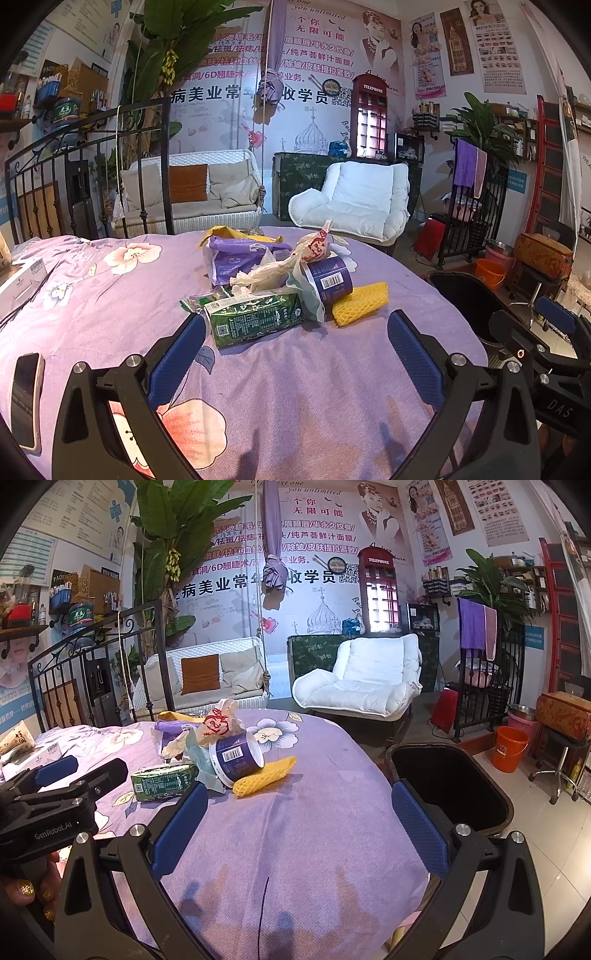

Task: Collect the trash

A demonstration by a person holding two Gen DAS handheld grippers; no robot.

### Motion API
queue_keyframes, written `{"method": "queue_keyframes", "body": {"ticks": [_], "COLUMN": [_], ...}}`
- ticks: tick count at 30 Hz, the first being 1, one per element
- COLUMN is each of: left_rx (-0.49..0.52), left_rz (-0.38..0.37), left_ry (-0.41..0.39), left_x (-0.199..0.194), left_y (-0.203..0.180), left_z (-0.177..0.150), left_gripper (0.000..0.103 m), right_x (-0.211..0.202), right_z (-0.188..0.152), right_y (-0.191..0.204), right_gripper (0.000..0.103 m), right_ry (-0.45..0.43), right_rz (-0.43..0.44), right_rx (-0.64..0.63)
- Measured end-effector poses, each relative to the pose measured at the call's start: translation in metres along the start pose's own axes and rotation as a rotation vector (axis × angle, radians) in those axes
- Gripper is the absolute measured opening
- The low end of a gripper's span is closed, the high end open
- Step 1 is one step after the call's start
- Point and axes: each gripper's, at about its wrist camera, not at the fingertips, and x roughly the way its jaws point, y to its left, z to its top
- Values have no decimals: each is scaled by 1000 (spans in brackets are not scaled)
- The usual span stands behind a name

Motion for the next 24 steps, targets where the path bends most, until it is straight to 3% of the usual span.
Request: {"method": "queue_keyframes", "body": {"ticks": [9,17,24], "left_rx": [16,114,200], "left_rz": [-41,-129,-210], "left_ry": [102,244,346], "left_x": [23,55,101], "left_y": [16,35,61], "left_z": [-8,-2,21], "left_gripper": [98,98,98], "right_x": [21,66,115], "right_z": [1,5,11], "right_y": [-1,2,4], "right_gripper": [99,99,88], "right_ry": [96,261,383], "right_rz": [39,155,238], "right_rx": [-13,-35,-11]}}
